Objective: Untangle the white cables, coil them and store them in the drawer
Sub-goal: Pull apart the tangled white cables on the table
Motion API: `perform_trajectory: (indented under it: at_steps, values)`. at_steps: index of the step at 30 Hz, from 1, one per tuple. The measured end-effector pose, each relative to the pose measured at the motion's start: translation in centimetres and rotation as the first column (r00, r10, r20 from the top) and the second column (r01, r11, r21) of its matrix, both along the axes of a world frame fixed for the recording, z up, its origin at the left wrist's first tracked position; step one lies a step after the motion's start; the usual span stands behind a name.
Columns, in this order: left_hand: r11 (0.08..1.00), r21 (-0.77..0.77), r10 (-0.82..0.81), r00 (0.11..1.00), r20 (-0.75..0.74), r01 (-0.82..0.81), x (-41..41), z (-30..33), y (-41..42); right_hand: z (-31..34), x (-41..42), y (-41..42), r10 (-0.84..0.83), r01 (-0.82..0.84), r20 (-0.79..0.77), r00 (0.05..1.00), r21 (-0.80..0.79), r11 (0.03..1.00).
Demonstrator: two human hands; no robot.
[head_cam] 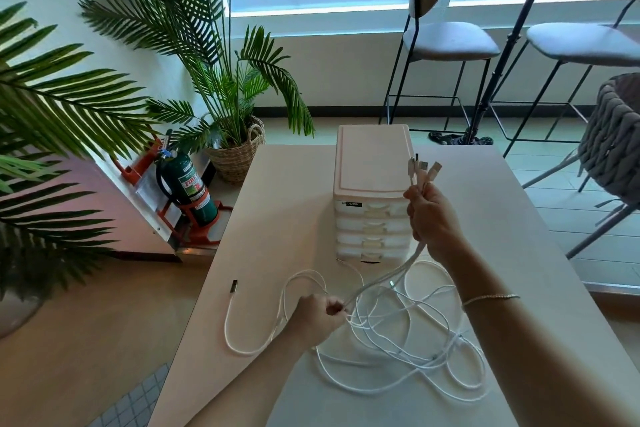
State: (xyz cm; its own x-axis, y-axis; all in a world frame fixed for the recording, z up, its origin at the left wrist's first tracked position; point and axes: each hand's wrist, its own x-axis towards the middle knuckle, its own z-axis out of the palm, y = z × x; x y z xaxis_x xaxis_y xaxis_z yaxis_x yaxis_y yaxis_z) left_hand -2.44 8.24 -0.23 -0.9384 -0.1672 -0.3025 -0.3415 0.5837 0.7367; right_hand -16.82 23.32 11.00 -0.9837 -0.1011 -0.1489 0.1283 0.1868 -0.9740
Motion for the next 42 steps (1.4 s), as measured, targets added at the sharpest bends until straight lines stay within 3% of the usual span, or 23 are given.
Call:
perform_trajectory:
  at_steps: [7,9,12,15,18,21,25,27,29,34,38,42]
  values:
    - [1.0,-0.024,0.003,1.0,-0.016,-0.004,-0.2,1.2,-1.5,-0.4,-2.2,1.2,-0.016,0.037,-0.135,0.991,0.158,0.987]
    - [0.992,0.116,0.053,0.998,-0.039,-0.049,-0.5,1.9,-1.7,-0.7,-2.1,1.1,0.035,-0.009,-0.128,0.991,0.195,0.981]
    - [0.865,0.46,0.218,0.976,0.013,-0.2,-1.5,3.8,-1.5,-0.6,-1.1,0.5,0.179,-0.159,-0.073,0.981,0.22,0.963]
    - [0.806,0.568,0.197,0.98,0.002,-0.163,-2.4,6.3,-0.9,-0.3,1.0,-0.4,0.388,-0.365,-0.049,0.92,0.246,0.898]
    - [0.822,0.564,0.132,0.99,-0.055,-0.078,-3.1,8.4,0.0,0.0,3.1,-1.5,0.517,-0.508,0.031,0.856,0.24,0.827]
    - [0.848,0.513,0.205,0.975,-0.087,-0.133,-3.7,8.8,0.5,0.6,3.8,-1.9,0.516,-0.531,0.125,0.847,0.204,0.823]
    - [0.819,0.537,0.268,0.962,-0.044,-0.203,-3.4,8.0,0.4,0.9,3.8,-2.2,0.524,-0.536,0.153,0.838,0.416,0.735]
    - [0.768,0.613,0.23,0.973,0.007,-0.186,-3.1,7.4,0.2,1.1,3.6,-2.4,0.511,-0.461,0.09,0.855,0.584,0.668]
    - [0.764,0.623,0.168,0.984,0.059,-0.168,-2.5,6.5,-0.1,1.2,3.1,-2.1,0.416,-0.299,-0.019,0.909,0.666,0.684]
    - [0.819,0.541,0.107,0.977,0.183,-0.191,0.7,2.5,-1.1,2.1,0.5,0.3,0.023,0.127,-0.252,0.967,0.56,0.819]
    - [0.836,0.491,0.175,0.968,0.181,-0.243,1.6,1.0,-2.4,2.4,-0.1,1.3,-0.061,0.238,-0.331,0.942,0.526,0.816]
    - [0.841,0.466,0.241,0.961,0.133,-0.275,0.5,2.7,-2.5,2.1,0.9,1.0,0.08,0.168,-0.341,0.937,0.639,0.751]
